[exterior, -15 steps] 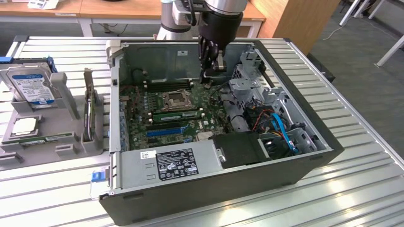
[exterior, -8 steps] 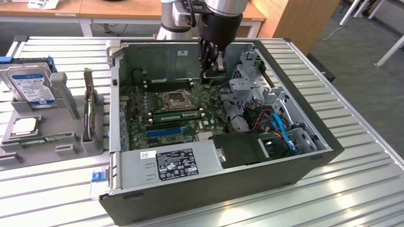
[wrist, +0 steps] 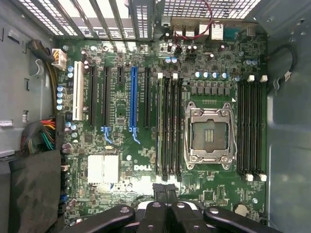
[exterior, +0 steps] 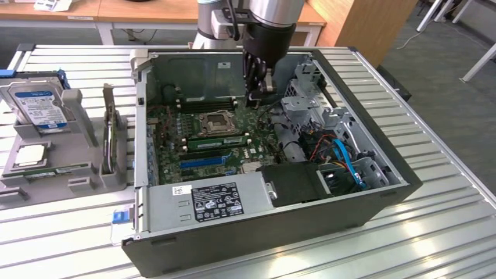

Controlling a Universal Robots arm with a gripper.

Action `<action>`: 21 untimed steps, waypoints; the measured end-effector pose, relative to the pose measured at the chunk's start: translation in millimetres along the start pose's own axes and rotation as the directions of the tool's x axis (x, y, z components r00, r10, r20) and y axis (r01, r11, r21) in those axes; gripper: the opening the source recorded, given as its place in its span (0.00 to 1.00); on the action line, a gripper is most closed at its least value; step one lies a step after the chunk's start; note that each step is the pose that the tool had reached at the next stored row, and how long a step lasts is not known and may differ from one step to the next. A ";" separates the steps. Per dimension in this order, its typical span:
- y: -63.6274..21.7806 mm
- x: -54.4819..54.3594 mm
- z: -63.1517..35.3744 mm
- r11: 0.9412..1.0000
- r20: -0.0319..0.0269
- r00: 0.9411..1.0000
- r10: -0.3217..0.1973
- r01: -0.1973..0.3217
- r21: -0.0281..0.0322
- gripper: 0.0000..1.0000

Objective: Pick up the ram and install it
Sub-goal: 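Press down the ram until it locks into place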

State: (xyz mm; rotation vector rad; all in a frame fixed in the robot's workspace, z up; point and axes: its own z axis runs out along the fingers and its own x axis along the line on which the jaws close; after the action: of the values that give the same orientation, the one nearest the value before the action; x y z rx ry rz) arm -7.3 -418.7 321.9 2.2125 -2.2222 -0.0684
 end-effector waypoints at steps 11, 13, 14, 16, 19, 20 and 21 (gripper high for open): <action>-0.4 0.3 11.4 1.000 0.000 1.000 0.000 0.000 0.000 0.10; -0.5 0.4 14.0 1.000 0.000 1.000 0.000 0.000 0.000 0.10; -0.5 0.4 15.4 1.000 0.000 1.000 0.000 0.000 0.000 0.10; -0.6 0.5 18.2 1.000 0.000 1.000 0.000 0.000 0.000 0.10; -0.8 0.6 22.0 1.000 0.000 1.000 0.000 0.000 0.000 0.10; -0.8 0.7 23.3 1.000 0.000 1.000 0.000 0.000 0.000 0.10; -0.8 0.7 24.5 1.000 0.000 1.000 0.000 0.000 0.000 0.10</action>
State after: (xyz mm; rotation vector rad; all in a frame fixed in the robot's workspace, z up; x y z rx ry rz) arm -7.3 -418.7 297.4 2.2125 -2.2221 -0.0683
